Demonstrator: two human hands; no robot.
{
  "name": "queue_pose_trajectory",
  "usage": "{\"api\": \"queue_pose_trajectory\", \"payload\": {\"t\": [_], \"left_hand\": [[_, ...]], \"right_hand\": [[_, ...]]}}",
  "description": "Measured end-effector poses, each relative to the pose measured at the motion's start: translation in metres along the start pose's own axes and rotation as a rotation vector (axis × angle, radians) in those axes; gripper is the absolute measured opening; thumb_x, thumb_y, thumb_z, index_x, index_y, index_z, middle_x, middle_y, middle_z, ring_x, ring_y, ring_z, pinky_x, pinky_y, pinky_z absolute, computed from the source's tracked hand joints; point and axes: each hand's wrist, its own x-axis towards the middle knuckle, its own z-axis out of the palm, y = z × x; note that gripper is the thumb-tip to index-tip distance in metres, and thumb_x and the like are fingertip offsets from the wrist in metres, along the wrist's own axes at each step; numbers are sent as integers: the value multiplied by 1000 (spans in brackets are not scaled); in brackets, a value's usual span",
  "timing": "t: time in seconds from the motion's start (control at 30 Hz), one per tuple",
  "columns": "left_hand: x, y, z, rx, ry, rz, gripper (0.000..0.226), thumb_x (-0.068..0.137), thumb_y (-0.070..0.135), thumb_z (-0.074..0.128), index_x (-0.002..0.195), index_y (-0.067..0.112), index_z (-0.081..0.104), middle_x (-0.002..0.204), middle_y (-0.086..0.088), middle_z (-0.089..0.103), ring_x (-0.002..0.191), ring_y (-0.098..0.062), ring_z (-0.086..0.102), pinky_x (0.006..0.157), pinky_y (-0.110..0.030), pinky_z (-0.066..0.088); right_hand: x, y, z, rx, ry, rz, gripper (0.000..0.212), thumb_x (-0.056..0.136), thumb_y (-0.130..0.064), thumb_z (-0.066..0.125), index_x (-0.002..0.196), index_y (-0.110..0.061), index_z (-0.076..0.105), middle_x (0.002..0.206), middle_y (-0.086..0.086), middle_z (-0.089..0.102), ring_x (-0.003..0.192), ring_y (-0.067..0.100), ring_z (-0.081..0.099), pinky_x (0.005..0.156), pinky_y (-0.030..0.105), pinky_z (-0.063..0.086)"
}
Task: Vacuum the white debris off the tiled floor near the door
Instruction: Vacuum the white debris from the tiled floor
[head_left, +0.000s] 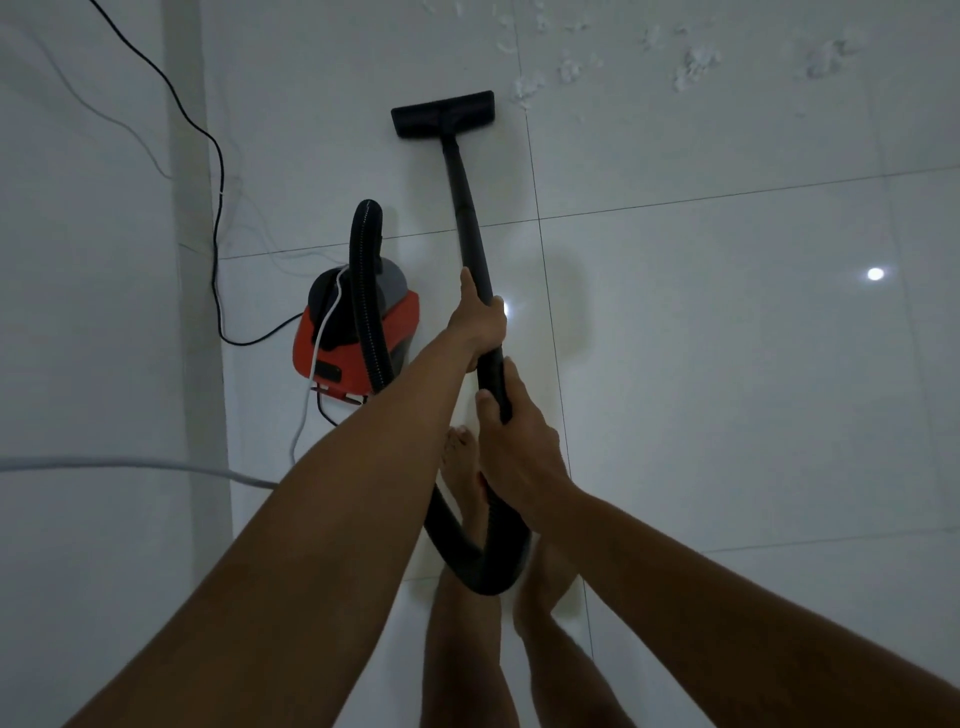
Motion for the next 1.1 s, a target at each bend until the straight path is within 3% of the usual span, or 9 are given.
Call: {"api": "queue_pose_trajectory", "payload": {"t": [0.17, 0.3, 0.43, 0.8, 0.93, 1.03, 1.1], "left_hand": [[4, -2, 2, -25, 8, -5, 70, 108, 27, 34, 157, 38, -15, 156, -11, 35, 113, -28, 55, 105, -48, 48], [5, -1, 4, -27, 10, 2, 70, 109, 26, 33, 158, 37, -15, 158, -9, 33, 111, -26, 53, 103, -45, 48], [6, -1, 2, -17, -2, 9, 72, 108, 24, 34, 157, 36, -16, 154, -12, 38, 96, -22, 55, 100, -46, 51], [11, -16, 3, 0, -25, 28, 71, 109, 25, 34, 157, 38, -18, 152, -13, 40, 89, -19, 54, 91, -38, 50], [23, -37, 20, 12, -24, 46, 70, 110, 25, 32, 156, 37, -19, 155, -14, 39, 76, -10, 50, 84, -32, 44], [30, -47, 30, 15, -11, 51, 70, 110, 26, 32, 156, 37, -19, 158, -13, 35, 77, -9, 48, 84, -30, 42], [32, -49, 33, 12, -11, 60, 71, 110, 26, 33, 156, 37, -20, 159, -13, 33, 75, -6, 47, 84, -29, 42]], "right_hand": [[1, 6, 0, 19, 16, 1, 55, 111, -42, 33, 163, -39, 17, 80, 0, 63, 53, 7, 59, 38, 11, 43], [-1, 7, -5, 19, -2, -2, 57, 110, -38, 42, 162, -41, 20, 79, -1, 63, 52, 8, 60, 39, 12, 44], [5, 4, -5, -28, -19, -22, 58, 110, -31, 40, 162, -42, 17, 81, -5, 62, 54, 9, 61, 37, 13, 44], [16, 24, 0, -46, -75, -39, 60, 110, -28, 40, 162, -45, 13, 83, -2, 63, 55, 7, 61, 39, 12, 44], [24, 54, 0, -88, -86, -62, 59, 110, -36, 41, 160, -47, 12, 86, 0, 67, 47, 4, 58, 46, 21, 51], [32, 69, 1, -149, -73, -44, 62, 109, -39, 40, 159, -51, 6, 98, -4, 66, 62, 6, 60, 69, 40, 63], [34, 73, 0, -163, -72, -39, 63, 109, -40, 41, 159, -52, 4, 99, -5, 63, 66, 6, 59, 80, 46, 63]]}}
